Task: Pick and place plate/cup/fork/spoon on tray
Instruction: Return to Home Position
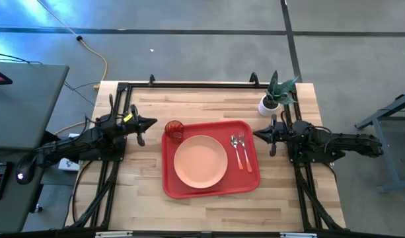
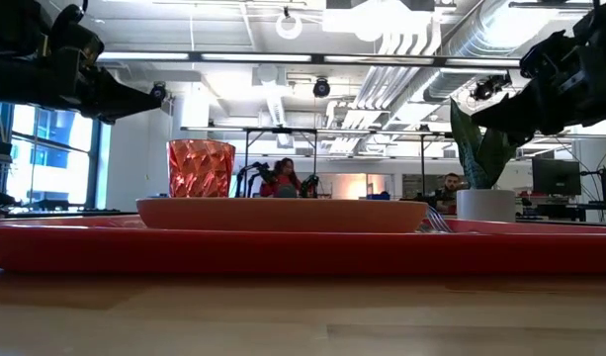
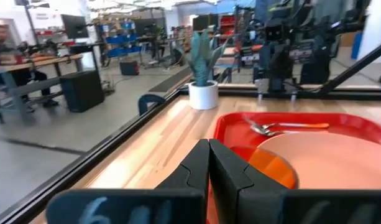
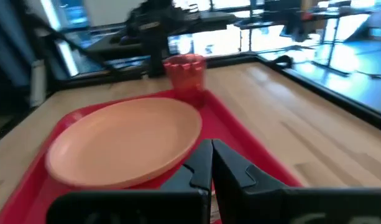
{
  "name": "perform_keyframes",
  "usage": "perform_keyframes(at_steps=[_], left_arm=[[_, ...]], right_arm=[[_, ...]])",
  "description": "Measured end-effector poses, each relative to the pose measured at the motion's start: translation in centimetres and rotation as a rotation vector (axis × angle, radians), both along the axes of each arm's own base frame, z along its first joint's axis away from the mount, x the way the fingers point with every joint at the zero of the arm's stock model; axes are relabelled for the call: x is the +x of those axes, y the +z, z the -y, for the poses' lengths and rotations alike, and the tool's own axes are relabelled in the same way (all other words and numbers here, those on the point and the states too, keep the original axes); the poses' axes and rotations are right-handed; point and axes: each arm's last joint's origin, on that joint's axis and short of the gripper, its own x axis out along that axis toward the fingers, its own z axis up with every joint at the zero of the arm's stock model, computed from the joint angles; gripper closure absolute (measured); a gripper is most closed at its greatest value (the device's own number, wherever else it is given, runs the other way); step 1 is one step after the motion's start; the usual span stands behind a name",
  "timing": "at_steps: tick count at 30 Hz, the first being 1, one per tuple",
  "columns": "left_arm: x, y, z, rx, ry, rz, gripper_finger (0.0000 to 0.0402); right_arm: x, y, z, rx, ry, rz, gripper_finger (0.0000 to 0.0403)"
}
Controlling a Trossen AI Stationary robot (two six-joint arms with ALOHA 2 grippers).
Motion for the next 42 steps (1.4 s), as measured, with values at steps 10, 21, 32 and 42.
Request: perform_keyframes(at_steps=[10, 21, 32, 42], left_arm=[[0.03, -0.10, -0.14, -0.003, 0.041, -0.012, 0.0401], [0.03, -0.10, -0.14, -0.003, 0.041, -0.012, 0.0398], [0.03, -0.10, -0.14, -0.004, 0.041, -0.012, 0.0398], [0.03, -0.10, -0.14, -0.004, 0.041, -0.012, 0.0398]], right_arm=[[-0.02, 0.08, 0.17, -0.039, -0.054, 0.001, 0.0403], [-0.02, 0.08, 0.17, 0.018, -0.061, 0.009, 0.0403], [-0.02, 0.07, 0.17, 0.031, -0.063, 0.009, 0.0403], [-0.03, 0.08, 0.17, 0.031, -0.063, 0.009, 0.0403]])
